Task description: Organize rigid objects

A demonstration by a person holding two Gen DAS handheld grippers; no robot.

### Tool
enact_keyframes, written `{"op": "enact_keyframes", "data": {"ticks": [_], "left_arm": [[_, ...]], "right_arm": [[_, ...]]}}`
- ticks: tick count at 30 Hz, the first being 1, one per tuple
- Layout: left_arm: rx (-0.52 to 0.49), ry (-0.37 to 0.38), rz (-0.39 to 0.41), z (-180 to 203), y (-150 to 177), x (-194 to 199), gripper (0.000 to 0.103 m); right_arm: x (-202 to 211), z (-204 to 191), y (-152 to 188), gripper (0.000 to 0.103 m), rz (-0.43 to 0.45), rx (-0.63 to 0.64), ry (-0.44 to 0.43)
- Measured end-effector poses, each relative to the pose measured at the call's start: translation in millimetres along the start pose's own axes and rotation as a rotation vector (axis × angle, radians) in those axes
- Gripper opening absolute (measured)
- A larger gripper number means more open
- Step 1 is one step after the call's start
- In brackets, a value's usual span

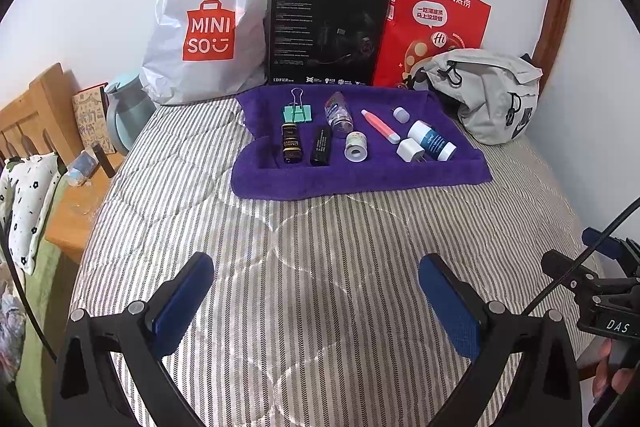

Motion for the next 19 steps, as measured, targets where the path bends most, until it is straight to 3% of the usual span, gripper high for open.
{"op": "enact_keyframes", "data": {"ticks": [19], "left_arm": [[0.003,0.011,0.01,-2.0,1.9,-1.4,0.103]], "right_arm": [[-0.3,-0.9,-1.8,0.103,-0.001,0.007,0.0]]}}
Point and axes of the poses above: each gripper's, at about its wrist camera, not at the fingertips, and x roughly against the way its jaws point, z to its right, y to its underside, the point moved 10 cm from there along -x, roughly the way its jaws point, and after that the axes turned 5 degrees about y, right-handed, at the moved point
